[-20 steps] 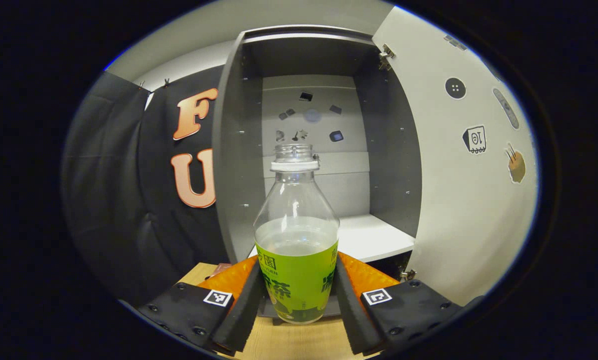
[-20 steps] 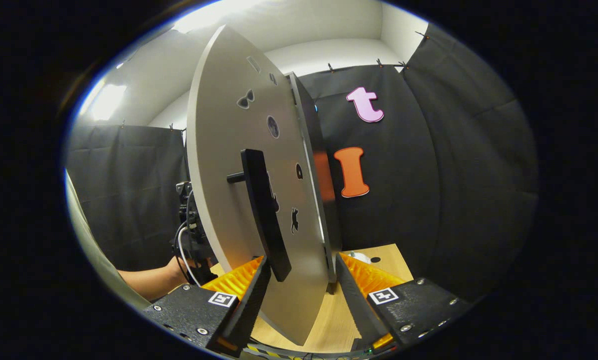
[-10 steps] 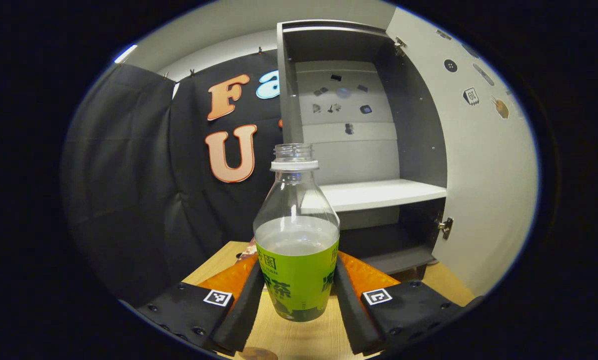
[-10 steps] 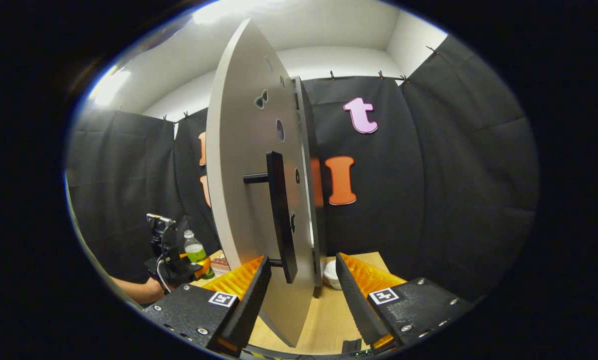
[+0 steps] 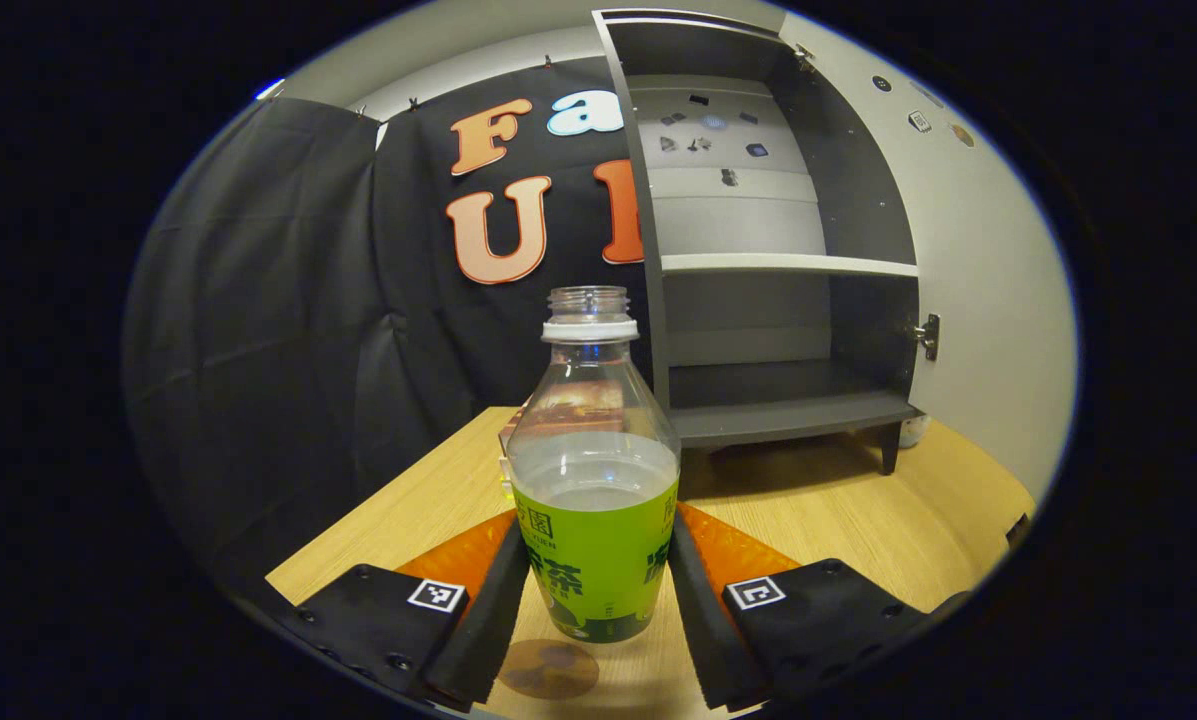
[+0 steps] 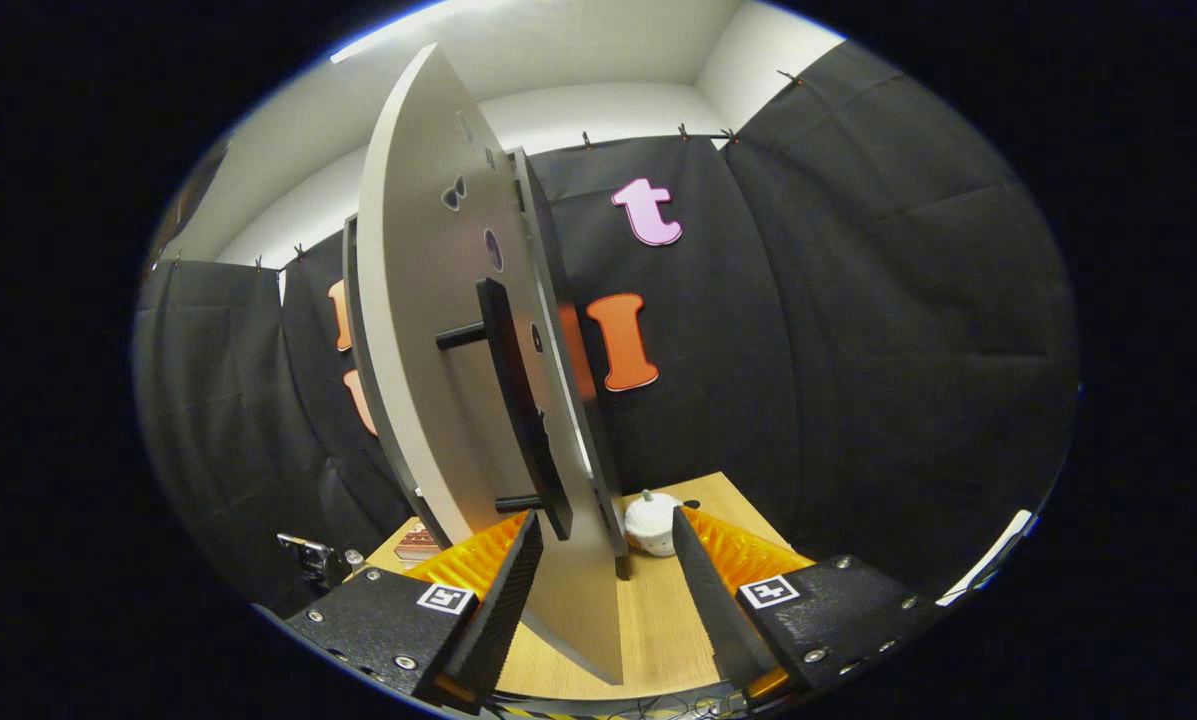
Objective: Open the cabinet door with the right hand, grasp the bottle in the cabinet with the left hand and place it on the coaster, then close the cabinet door with the right hand.
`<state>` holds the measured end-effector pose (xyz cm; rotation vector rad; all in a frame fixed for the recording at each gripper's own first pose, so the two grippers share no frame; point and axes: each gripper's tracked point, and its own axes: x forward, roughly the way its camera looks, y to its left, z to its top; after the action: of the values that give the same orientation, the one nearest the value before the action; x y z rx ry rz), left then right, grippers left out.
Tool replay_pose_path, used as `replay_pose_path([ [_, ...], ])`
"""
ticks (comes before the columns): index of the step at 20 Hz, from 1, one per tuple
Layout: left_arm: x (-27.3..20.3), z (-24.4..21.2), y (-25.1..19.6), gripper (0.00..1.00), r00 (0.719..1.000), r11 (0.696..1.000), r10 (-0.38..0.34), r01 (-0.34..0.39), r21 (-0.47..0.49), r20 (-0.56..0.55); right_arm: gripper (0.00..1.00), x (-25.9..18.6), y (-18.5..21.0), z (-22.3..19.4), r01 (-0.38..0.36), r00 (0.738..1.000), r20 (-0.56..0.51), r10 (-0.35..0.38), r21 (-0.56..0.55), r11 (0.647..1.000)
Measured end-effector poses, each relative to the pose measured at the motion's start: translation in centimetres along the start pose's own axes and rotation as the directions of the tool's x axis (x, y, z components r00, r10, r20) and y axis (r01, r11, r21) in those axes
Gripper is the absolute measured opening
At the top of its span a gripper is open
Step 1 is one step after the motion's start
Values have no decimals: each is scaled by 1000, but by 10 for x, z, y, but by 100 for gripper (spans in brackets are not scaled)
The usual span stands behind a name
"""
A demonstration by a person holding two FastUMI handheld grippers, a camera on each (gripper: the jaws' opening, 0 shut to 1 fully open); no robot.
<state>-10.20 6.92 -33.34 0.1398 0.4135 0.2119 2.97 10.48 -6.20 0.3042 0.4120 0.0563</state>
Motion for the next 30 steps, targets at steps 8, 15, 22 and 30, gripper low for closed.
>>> replay_pose_path([
  [8,6,-53,32,80,998,999,41,-42,-22,-42,82,-15,5,12,75,997,30,-76,36,997],
  [15,-9,-77,44,80,998,1000,28,-28,-2,-54,82,-16,5,19,111,993,45,-112,29,993],
  [22,-23,-77,41,82,998,1000,0,1,16,-61,82,-24,6,23,107,991,75,-109,33,994],
  [30,-37,-55,46,92,998,994,21,-15,107,-57,89,-14,-4,38,61,991,115,-73,104,993],
])
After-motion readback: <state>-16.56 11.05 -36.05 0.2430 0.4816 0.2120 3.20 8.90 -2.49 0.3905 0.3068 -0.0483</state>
